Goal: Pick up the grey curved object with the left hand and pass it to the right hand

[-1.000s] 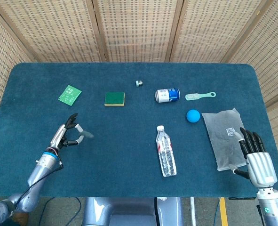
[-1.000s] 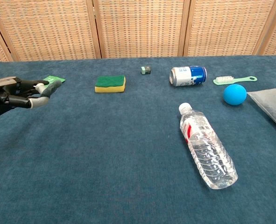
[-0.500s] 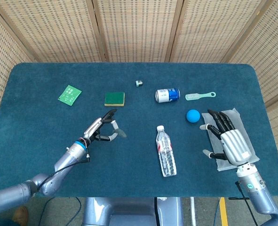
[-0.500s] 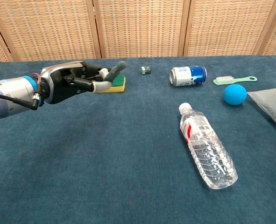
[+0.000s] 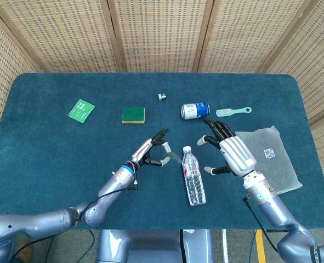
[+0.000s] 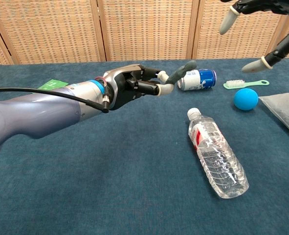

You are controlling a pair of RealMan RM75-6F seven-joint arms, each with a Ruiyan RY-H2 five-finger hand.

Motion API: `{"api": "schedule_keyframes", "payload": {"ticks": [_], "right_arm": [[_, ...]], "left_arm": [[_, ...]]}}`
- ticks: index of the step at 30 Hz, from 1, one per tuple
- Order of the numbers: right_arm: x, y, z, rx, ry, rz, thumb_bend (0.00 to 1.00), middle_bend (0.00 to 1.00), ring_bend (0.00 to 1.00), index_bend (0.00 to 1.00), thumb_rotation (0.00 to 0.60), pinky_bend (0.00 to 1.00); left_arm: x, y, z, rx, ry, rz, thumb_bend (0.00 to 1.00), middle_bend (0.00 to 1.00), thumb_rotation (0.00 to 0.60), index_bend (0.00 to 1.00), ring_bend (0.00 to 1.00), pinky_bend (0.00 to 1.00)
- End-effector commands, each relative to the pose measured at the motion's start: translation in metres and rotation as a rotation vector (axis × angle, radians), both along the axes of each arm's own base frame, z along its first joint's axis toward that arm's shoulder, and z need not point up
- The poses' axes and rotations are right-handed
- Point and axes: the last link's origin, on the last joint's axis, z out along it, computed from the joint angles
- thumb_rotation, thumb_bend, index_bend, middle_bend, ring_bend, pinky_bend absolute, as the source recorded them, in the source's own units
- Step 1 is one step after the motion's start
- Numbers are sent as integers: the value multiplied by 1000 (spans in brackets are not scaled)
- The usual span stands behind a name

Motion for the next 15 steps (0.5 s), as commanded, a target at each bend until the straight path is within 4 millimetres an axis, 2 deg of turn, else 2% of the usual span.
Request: {"api": "schedule_keyframes", "payload": {"ticks": [1, 10, 15], "right_arm": [[14, -5, -5, 13, 11, 2, 212, 0, 0, 415, 600, 0], [21, -8, -14, 27, 25, -19, 227, 0, 0, 451, 600, 0], [28, -11, -17, 28, 13, -18, 281, 0, 0, 472, 600, 0]], "left_arm": [[11, 1, -5, 3, -26, 16, 590, 0, 600, 772, 0, 0], [25, 2, -11, -3, -48, 27, 591, 0, 600, 772, 0, 0], [31, -3, -13, -20, -63, 14, 591, 0, 600, 772, 0, 0]]}}
